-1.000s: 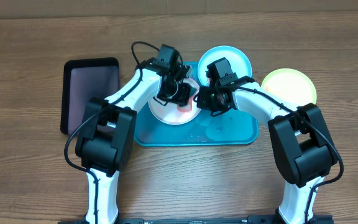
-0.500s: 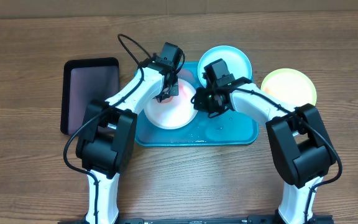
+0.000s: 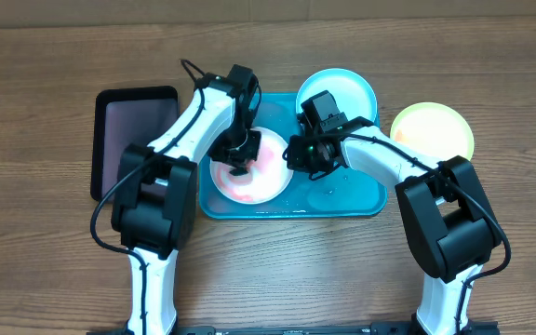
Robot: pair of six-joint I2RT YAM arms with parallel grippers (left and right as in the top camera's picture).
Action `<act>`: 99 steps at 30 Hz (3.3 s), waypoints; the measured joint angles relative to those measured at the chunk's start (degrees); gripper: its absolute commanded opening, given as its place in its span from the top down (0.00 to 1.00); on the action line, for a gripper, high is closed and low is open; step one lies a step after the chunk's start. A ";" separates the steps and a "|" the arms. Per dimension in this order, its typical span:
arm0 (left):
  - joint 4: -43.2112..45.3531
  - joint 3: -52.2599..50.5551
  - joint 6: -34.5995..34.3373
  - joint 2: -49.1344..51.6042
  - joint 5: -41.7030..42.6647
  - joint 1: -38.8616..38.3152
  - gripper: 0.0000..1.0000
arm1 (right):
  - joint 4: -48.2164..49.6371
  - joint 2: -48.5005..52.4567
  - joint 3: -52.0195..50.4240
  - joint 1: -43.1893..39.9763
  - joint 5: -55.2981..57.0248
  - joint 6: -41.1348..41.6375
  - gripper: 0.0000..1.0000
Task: Clean dirty plates on tray and stack at the side
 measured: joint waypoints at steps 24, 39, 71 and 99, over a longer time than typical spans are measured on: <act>-7.28 20.96 -3.69 1.07 -2.54 4.92 0.96 | -19.76 -13.35 2.10 -0.42 15.52 -2.89 0.96; -7.43 20.96 -5.16 1.07 -2.49 4.22 0.96 | -30.03 -19.41 2.47 13.27 56.30 2.21 0.96; -7.43 20.96 -5.33 1.07 -2.49 4.22 0.96 | -32.17 -19.41 2.49 28.04 105.48 4.70 0.96; -7.41 20.96 -5.33 1.07 -2.49 4.22 0.96 | -32.46 -19.41 2.47 28.04 104.35 4.72 0.96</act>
